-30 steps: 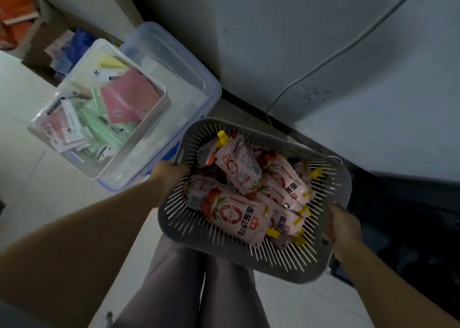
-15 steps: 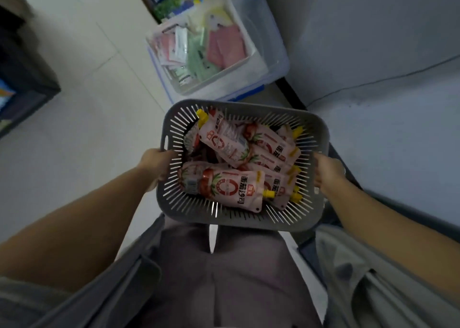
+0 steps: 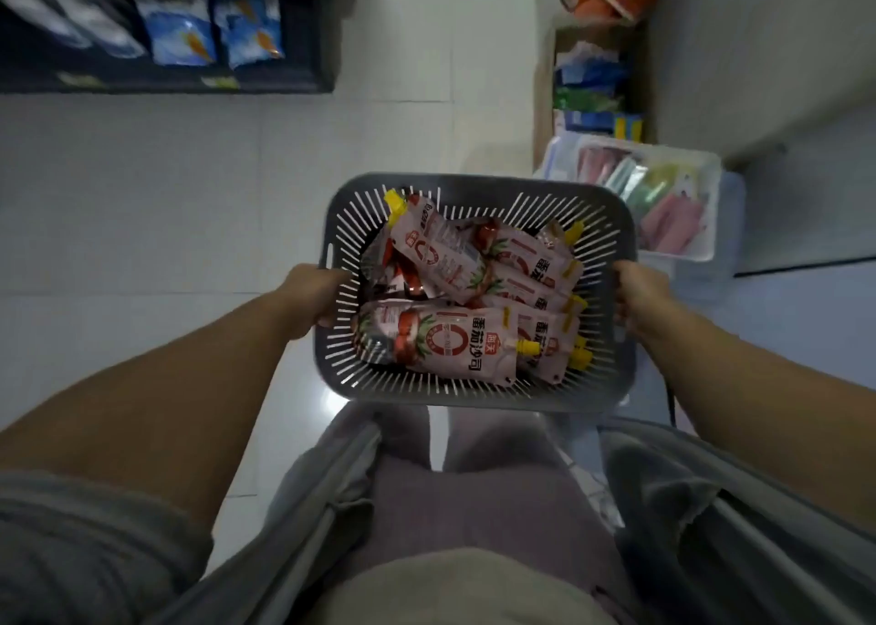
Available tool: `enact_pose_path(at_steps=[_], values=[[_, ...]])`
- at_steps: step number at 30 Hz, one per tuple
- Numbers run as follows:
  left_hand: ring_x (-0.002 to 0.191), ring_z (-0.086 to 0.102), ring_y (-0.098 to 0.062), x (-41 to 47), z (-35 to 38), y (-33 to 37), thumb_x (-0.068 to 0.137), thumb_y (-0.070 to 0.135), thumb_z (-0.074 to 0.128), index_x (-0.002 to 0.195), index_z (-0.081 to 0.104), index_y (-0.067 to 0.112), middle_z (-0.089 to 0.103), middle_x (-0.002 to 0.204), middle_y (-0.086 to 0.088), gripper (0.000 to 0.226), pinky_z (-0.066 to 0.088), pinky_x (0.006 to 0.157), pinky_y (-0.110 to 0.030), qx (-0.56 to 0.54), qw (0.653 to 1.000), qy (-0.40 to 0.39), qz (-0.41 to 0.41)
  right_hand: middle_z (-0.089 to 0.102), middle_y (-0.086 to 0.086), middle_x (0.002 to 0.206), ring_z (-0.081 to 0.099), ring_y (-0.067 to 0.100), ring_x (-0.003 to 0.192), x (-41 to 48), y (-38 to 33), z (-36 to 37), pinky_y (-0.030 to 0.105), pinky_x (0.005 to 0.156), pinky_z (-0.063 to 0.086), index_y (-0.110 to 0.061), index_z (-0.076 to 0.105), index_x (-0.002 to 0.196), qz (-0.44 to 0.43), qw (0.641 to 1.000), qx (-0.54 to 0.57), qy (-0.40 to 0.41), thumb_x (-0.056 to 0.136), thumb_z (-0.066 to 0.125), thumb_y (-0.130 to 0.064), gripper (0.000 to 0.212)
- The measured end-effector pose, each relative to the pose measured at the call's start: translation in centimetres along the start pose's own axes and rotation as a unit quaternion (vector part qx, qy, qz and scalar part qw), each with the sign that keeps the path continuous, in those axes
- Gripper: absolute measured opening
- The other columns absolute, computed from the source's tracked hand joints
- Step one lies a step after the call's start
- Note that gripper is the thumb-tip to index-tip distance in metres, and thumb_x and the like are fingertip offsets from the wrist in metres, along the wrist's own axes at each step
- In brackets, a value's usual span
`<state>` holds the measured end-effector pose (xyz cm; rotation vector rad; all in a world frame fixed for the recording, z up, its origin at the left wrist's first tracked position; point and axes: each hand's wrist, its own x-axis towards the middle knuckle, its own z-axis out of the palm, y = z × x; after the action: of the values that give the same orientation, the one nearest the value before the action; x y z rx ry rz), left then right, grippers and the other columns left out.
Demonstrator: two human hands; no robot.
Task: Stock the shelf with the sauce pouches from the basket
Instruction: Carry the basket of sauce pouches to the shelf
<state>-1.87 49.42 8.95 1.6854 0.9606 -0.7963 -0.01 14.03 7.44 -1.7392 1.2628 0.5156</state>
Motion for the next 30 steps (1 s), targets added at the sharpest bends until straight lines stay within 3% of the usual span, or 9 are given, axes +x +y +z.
enact_pose_path(at_steps=[2,4,6,10,14,17,22,26,30], values=[[0.022,0.037,-0.009,1.1,-4.8,-0.5,0.087,0.009,0.052,0.070,0.050,0.005,0.042,0.050,-0.007,0.018,0.027,0.031,-0.012,-0.024,0.999,0.017,-0.012,0.049,0.009,0.061,0.046,0.024,0.053,-1.7,-3.2,4.5,0.029,0.047,0.036,-0.015,0.049,0.061,-0.029,0.999,-0.036,-0.007,0.080,0.047,-0.016,0.019],[0.022,0.035,-0.010,2.4,-10.1,-1.0,0.087,0.010,0.054,0.066,0.048,0.006,0.040,0.052,-0.009,0.023,0.027,0.031,-0.013,-0.053,0.997,0.044,-0.021,0.059,0.017,0.074,0.057,0.030,0.067,-3.5,-6.5,9.6,0.036,0.060,0.048,-0.012,0.052,0.064,-0.054,0.996,-0.073,-0.018,0.075,0.047,-0.019,0.014],[0.021,0.033,-0.010,3.1,-13.7,-1.4,0.088,0.012,0.055,0.063,0.044,0.008,0.038,0.048,-0.008,0.027,0.026,0.031,-0.014,-0.075,0.995,0.066,-0.028,0.062,0.018,0.082,0.061,0.031,0.076,-5.3,-8.9,13.3,0.039,0.069,0.051,-0.013,0.053,0.066,-0.064,0.992,-0.100,-0.038,0.075,0.047,-0.023,0.015],[0.018,0.030,-0.009,4.2,-22.4,-2.3,0.088,0.011,0.054,0.061,0.043,0.008,0.036,0.035,-0.003,0.030,0.025,0.031,-0.010,-0.150,0.980,0.127,-0.044,0.046,0.005,0.060,0.044,0.022,0.052,-9.8,-14.7,22.4,0.029,0.051,0.037,-0.012,0.046,0.062,-0.127,0.976,-0.147,-0.095,0.082,0.048,-0.017,0.020],[0.019,0.027,-0.009,4.9,-29.7,-2.6,0.088,0.009,0.053,0.060,0.041,0.011,0.033,0.047,-0.006,0.030,0.023,0.032,-0.009,-0.229,0.960,0.154,-0.053,0.045,0.000,0.063,0.044,0.015,0.054,-14.2,-20.3,30.6,0.027,0.049,0.040,-0.017,0.044,0.063,-0.195,0.949,-0.201,-0.143,0.090,0.045,-0.018,0.027],[0.020,0.025,-0.008,5.8,-34.4,-3.2,0.090,0.010,0.051,0.060,0.037,0.013,0.030,0.053,-0.005,0.034,0.021,0.032,-0.010,-0.277,0.943,0.175,-0.066,0.051,0.005,0.066,0.048,0.021,0.055,-16.9,-24.7,37.1,0.027,0.041,0.038,-0.010,0.055,0.070,-0.235,0.930,-0.238,-0.157,0.084,0.048,-0.018,0.017],[0.018,0.024,-0.008,7.7,-41.1,-3.8,0.092,0.011,0.049,0.059,0.037,0.012,0.030,0.053,-0.006,0.036,0.021,0.033,-0.008,-0.354,0.904,0.219,-0.102,0.047,0.008,0.059,0.039,0.020,0.044,-20.9,-30.6,48.6,0.024,0.042,0.026,-0.011,0.052,0.063,-0.268,0.895,-0.295,-0.201,0.082,0.052,-0.017,0.020],[0.018,0.027,-0.009,9.5,-47.1,-3.3,0.091,0.011,0.051,0.058,0.040,0.009,0.035,0.028,0.000,0.035,0.022,0.030,-0.009,-0.395,0.876,0.245,-0.131,0.041,0.005,0.058,0.034,0.018,0.045,-23.5,-35.0,57.2,0.021,0.041,0.024,-0.011,0.048,0.068,-0.259,0.881,-0.319,-0.232,0.085,0.048,-0.016,0.018],[0.017,0.030,-0.010,11.0,-53.3,-3.1,0.089,0.011,0.052,0.058,0.042,0.007,0.036,0.022,0.004,0.033,0.023,0.029,-0.011,-0.410,0.858,0.269,-0.150,0.038,0.003,0.059,0.035,0.018,0.047,-27.4,-38.0,65.2,0.024,0.046,0.029,-0.018,0.040,0.061,-0.288,0.855,-0.356,-0.245,0.081,0.049,-0.019,0.022]])
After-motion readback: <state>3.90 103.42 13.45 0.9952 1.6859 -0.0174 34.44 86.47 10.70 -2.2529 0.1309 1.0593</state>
